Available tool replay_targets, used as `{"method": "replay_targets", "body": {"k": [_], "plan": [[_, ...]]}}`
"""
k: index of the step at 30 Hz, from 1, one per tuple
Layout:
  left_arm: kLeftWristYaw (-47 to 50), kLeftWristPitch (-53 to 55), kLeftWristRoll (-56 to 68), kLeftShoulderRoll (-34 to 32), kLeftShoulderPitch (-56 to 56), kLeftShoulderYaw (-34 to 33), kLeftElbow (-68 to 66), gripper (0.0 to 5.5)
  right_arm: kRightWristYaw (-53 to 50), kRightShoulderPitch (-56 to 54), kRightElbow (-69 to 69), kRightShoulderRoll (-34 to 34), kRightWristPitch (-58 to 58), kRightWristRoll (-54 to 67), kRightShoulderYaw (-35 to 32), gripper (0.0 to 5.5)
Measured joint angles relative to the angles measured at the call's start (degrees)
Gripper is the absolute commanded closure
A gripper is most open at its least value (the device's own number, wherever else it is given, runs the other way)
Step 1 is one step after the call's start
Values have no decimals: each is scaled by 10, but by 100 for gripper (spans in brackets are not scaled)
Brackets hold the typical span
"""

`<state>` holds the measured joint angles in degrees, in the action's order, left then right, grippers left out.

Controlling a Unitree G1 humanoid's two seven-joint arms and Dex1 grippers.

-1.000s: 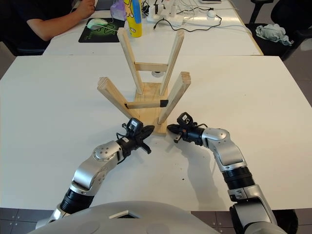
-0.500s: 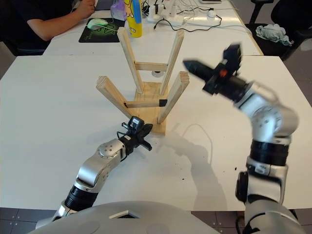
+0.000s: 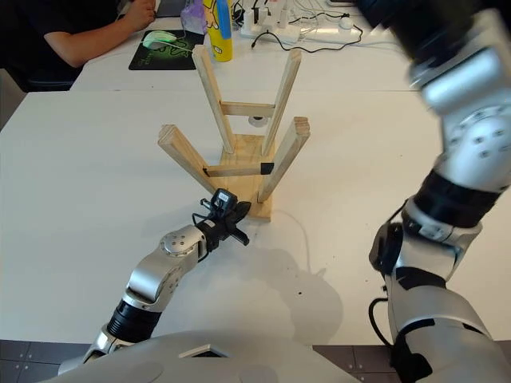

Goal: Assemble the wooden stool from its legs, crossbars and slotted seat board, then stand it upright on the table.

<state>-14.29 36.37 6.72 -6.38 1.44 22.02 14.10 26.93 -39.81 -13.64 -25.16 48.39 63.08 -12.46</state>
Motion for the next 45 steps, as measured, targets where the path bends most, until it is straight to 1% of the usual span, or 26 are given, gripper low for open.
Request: {"method": "replay_targets", "body": {"k": [1, 3, 5, 7, 9, 12, 13, 18, 20, 22, 23, 24, 25, 26, 28, 30, 32, 36, 40, 43, 45], "plan": [[-2, 0, 1, 0, 1, 1, 1, 550, -8, 43, -1, 6, 6, -22, 39, 546], [-4, 3, 0, -2, 6, 0, -2, 550, -18, 84, -36, 12, -26, -53, 76, 546], [-7, 7, 0, -7, 8, 0, -4, 550, -33, 103, -71, 13, -55, -89, 97, 546], [-13, 15, 0, -8, 15, -1, -13, 550, -62, 109, -69, 38, -81, -114, 105, 546], [-15, 18, -1, -9, 22, -2, -20, 550, -73, 102, -40, 73, -96, -108, 85, 546], [-20, 18, -1, -9, 28, -2, -25, 550, -73, 86, -13, 81, -103, -102, 58, 546], [-22, 18, 0, -8, 29, -2, -24, 550, -73, 82, -10, 84, -101, -80, 44, 546], [-25, 10, 0, -8, 29, -2, -19, 550, -104, -12, -7, 84, -113, 113, -64, 546], [-23, 12, 0, -8, 25, -3, -18, 550, -126, -78, -5, 62, -122, 213, -117, 546], [-20, 14, 0, -8, 19, -6, -14, 550, -131, -104, -14, 38, -123, 243, -131, 546], [-19, 15, -1, -8, 16, -7, -11, 550, -131, -97, -23, 29, -116, 245, -127, 546], [-16, 15, -1, -8, 14, -8, -6, 550, -128, -69, -38, 19, -97, 238, -104, 546], [-15, 15, -1, -8, 14, -8, -3, 550, -123, -27, -52, 6, -71, 220, -69, 546], [-15, 15, 0, -7, 13, -7, 1, 550, -118, 26, -63, -12, -42, 187, -18, 546], [-15, 14, 0, -5, 13, -5, 3, 550, -108, 128, -73, -40, -28, 124, 64, 546], [-15, 17, 0, -7, 12, -5, 3, 550, -89, 171, -113, -67, -66, 89, 79, 546], [-12, 28, 0, -7, 11, -6, 4, 550, -86, 195, -140, -65, -98, 45, 93, 546], [-4, 40, -1, -5, 11, -7, 0, 550, -98, 173, -102, -12, -120, 5, 107, 546], [-2, 38, -1, 3, 15, -8, -6, 550, -81, 153, -54, -8, -123, -2, 85, 546], [-1, 35, -1, 6, 18, -6, -9, 550, -83, 116, -29, -2, -111, 68, 36, 546], [-2, 30, 0, 7, 19, -6, -6, 550, -102, 54, -27, 7, -116, 155, -4, 546]]}}
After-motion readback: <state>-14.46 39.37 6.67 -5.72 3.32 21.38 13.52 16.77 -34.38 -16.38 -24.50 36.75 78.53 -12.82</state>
